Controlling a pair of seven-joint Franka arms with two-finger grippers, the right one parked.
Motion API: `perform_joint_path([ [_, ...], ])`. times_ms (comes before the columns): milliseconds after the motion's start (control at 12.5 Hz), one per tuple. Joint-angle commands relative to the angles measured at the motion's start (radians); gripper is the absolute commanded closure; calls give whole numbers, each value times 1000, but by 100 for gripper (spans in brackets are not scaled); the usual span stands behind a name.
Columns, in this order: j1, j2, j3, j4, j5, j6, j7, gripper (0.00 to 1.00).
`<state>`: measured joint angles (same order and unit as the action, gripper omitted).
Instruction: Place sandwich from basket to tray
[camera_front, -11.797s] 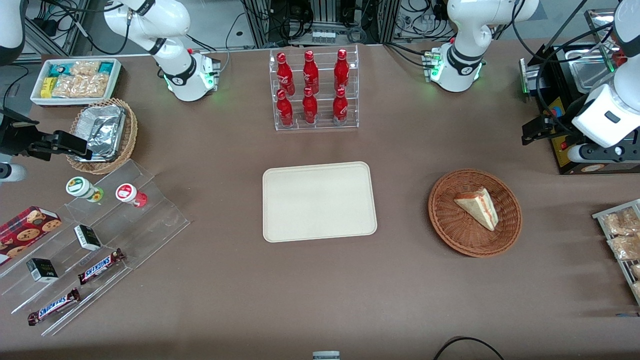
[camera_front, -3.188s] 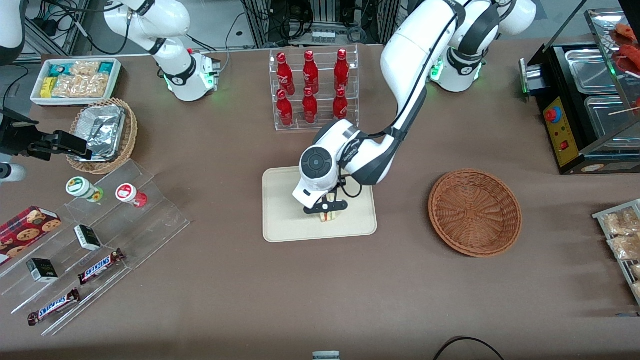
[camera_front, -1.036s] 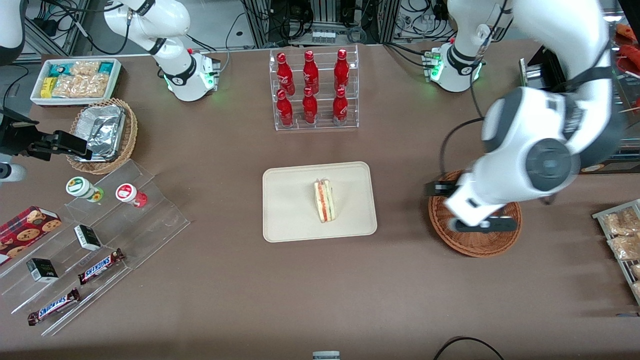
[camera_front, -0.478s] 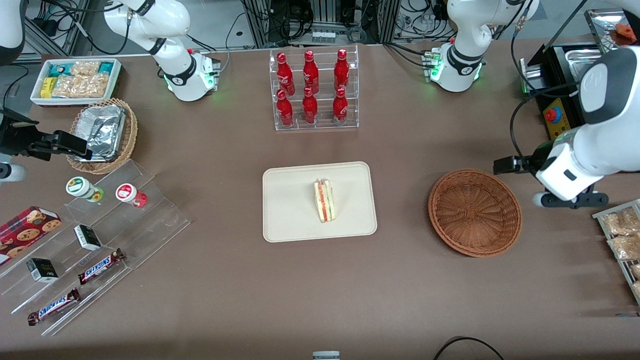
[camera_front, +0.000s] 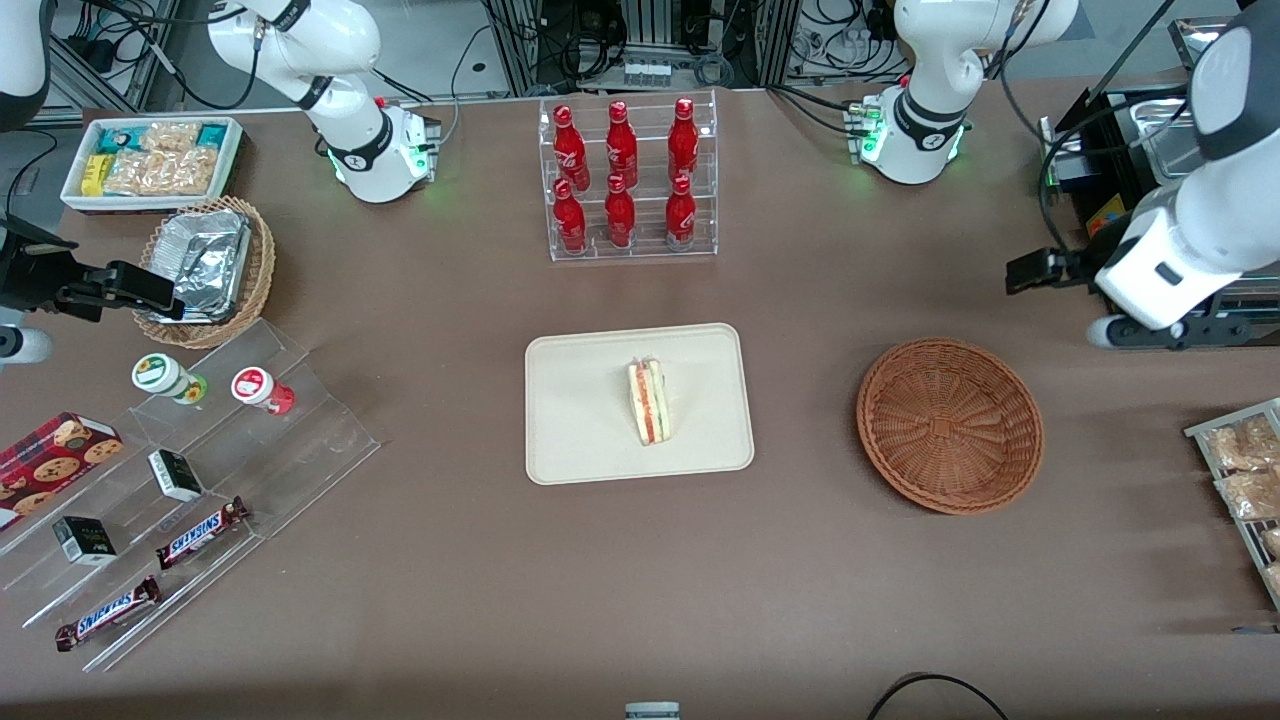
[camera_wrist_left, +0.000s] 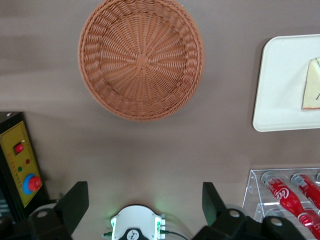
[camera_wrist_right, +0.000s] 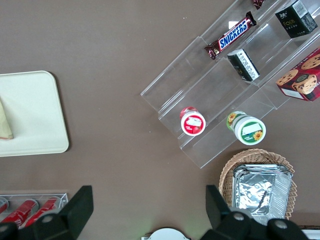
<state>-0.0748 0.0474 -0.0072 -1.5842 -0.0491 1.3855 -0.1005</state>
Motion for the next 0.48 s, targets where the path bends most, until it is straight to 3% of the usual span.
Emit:
perform_joint_path([
  [0, 44, -55, -14, -10, 26, -60, 8, 0],
  [239, 63, -57, -16, 47, 80, -107, 8, 0],
  [399, 64, -61, -14, 62, 78, -120, 7, 0],
])
